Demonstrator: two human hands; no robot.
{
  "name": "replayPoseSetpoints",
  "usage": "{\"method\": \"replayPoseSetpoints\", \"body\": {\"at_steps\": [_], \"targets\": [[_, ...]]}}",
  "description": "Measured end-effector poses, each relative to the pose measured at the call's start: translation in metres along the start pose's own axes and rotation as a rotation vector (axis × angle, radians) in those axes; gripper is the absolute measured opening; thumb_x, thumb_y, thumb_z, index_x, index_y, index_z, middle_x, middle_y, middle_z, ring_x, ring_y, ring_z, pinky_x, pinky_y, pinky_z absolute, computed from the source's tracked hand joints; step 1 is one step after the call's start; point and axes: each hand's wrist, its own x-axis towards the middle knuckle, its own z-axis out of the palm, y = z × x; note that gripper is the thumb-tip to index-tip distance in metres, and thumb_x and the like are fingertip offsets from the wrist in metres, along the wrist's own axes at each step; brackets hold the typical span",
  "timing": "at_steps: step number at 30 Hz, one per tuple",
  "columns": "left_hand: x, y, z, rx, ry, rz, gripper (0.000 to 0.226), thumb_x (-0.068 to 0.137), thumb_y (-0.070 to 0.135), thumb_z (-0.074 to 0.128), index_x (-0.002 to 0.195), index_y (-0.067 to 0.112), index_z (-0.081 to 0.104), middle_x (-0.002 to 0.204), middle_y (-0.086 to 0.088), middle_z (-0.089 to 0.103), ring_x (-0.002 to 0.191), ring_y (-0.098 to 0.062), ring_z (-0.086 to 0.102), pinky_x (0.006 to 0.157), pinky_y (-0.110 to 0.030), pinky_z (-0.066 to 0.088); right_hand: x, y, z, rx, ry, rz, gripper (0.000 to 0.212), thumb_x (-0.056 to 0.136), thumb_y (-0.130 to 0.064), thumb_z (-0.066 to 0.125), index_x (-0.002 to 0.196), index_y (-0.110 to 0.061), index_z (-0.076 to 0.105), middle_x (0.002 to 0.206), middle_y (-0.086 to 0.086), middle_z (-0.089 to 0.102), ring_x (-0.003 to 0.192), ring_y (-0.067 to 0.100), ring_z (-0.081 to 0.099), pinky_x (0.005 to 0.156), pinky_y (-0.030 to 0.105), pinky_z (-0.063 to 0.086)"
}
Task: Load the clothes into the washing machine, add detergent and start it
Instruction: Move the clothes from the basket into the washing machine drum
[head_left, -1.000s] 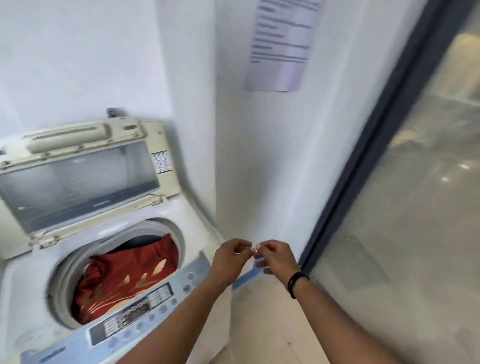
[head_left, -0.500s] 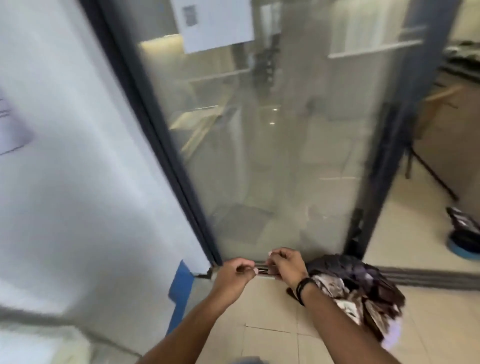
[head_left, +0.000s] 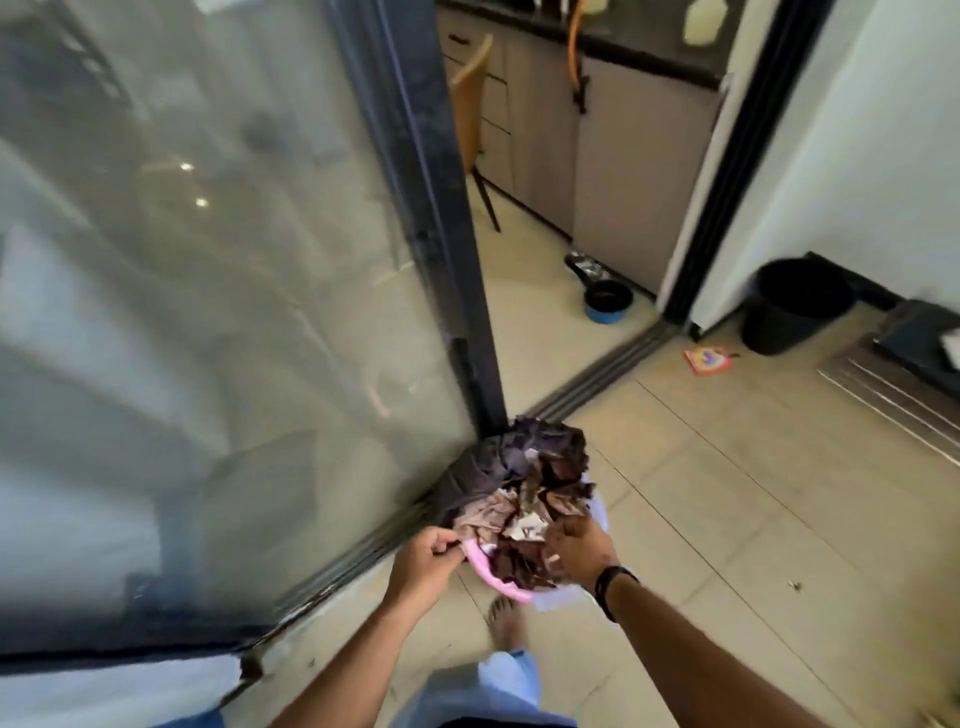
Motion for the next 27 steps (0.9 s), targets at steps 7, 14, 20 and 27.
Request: {"method": "replayPoseSetpoints", "body": {"at_steps": [7, 14, 20, 27], "targets": [[0.077, -0.028, 0.047, 0.219, -0.322, -0.119, 0.025, 0.086, 0.026, 0.072, 0.11, 0.019, 0.072, 0.109, 0.0, 0.074, 0.104, -0.019, 0.068, 0.079, -0.024, 0.046, 0.037, 0.028, -0.004, 0.039, 0.078, 0.264, 0.014, 0.091, -0.017, 0.058, 0.081, -0.015, 0.069, 0.081, 0.009, 0.073, 0.055, 0.02, 0.059, 0.044, 0.019, 0.04], [0.134, -0.016, 0.102, 0.197, -0.48, -0.113, 0.021, 0.087, 0.028, 0.074, 0.105, 0.018, 0.073, 0.095, 0.005, 0.071, 0.092, -0.012, 0.066, 0.075, -0.018, 0.046, 0.097, 0.06, 0.037, 0.071, 0.01, 0.371, 0.013, 0.086, -0.011, 0.058, 0.081, -0.016, 0.068, 0.075, 0.01, 0.07, 0.061, 0.023, 0.06, 0.06, 0.032, 0.047], [0.204, -0.043, 0.136, 0.367, -0.584, -0.15, 0.023, 0.083, 0.029, 0.07, 0.084, 0.007, 0.075, 0.082, -0.006, 0.074, 0.078, -0.021, 0.068, 0.072, -0.033, 0.052, 0.164, 0.097, 0.064, -0.15, -0.167, 0.422, 0.02, 0.088, -0.031, 0.06, 0.107, -0.026, 0.063, 0.1, 0.009, 0.073, 0.088, 0.028, 0.07, 0.079, 0.036, 0.058], [0.278, -0.074, 0.188, 0.357, -0.434, -0.267, 0.022, 0.088, 0.026, 0.07, 0.095, 0.007, 0.077, 0.088, -0.011, 0.076, 0.082, -0.025, 0.07, 0.078, -0.035, 0.056, 0.241, 0.1, 0.074, -0.152, -0.203, 0.376, 0.04, 0.087, -0.028, 0.055, 0.127, -0.024, 0.056, 0.109, 0.009, 0.072, 0.099, 0.032, 0.068, 0.089, 0.044, 0.056]]}}
